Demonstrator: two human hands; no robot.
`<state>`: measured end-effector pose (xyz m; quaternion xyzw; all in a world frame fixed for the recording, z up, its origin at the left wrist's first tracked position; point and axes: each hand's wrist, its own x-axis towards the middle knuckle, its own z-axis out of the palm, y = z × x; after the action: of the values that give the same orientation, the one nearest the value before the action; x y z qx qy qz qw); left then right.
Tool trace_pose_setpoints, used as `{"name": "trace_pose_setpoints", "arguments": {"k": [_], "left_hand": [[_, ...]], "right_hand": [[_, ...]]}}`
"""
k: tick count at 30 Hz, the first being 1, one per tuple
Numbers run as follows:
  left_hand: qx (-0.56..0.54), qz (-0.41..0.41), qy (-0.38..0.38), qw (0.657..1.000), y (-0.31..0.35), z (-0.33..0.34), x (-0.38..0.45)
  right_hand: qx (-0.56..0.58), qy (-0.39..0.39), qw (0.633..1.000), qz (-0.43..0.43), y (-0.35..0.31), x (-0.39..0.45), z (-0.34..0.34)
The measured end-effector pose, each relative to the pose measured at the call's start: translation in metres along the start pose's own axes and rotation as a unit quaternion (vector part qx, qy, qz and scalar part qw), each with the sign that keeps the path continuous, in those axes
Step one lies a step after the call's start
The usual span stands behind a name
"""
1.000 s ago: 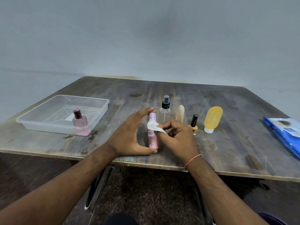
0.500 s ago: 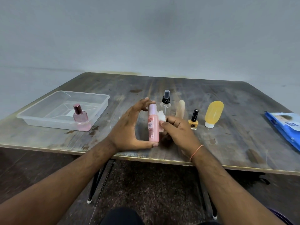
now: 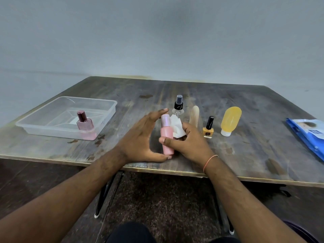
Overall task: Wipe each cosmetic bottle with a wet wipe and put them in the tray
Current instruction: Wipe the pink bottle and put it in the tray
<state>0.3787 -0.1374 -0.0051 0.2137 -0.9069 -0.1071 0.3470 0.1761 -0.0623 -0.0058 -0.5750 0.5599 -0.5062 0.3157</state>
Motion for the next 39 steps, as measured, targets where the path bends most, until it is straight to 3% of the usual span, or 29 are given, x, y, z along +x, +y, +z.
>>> {"name": "trace_pose_setpoints", "arguments": {"k": [4, 10, 13, 16, 25, 31, 33, 39], "left_hand": [[-0.006, -0.012, 0.002, 1.0, 0.0, 0.001, 0.001], [-0.017, -0.048, 0.012, 0.999, -0.004, 0.004, 0.002], [-0.015, -0.05, 0.017, 0.999, -0.006, 0.006, 0.003], [-0.008, -0.044, 0.022, 0.999, -0.007, 0.006, 0.002], [-0.028, -0.019, -0.004, 0.999, -0.002, 0.001, -0.001], [-0.051, -0.038, 0.012, 0.998, -0.008, 0.003, 0.0], [-0.059, -0.039, 0.01, 0.997, -0.008, 0.002, 0.0], [-0.062, -0.024, -0.021, 0.998, -0.001, 0.001, -0.002]], "right_hand": [[-0.06, 0.025, 0.997, -0.029, 0.005, 0.001, -0.001], [-0.112, 0.074, 0.976, -0.17, 0.012, 0.005, -0.002], [-0.153, 0.043, 0.965, -0.209, 0.014, -0.001, -0.003], [-0.182, 0.016, 0.961, -0.209, 0.011, -0.004, -0.001], [-0.189, 0.165, 0.94, -0.232, 0.012, 0.001, -0.005], [-0.186, 0.038, 0.958, -0.216, 0.011, -0.01, -0.003], [-0.18, 0.035, 0.961, -0.207, 0.01, -0.011, -0.002], [-0.172, 0.154, 0.96, -0.157, 0.007, -0.004, -0.005]]}}
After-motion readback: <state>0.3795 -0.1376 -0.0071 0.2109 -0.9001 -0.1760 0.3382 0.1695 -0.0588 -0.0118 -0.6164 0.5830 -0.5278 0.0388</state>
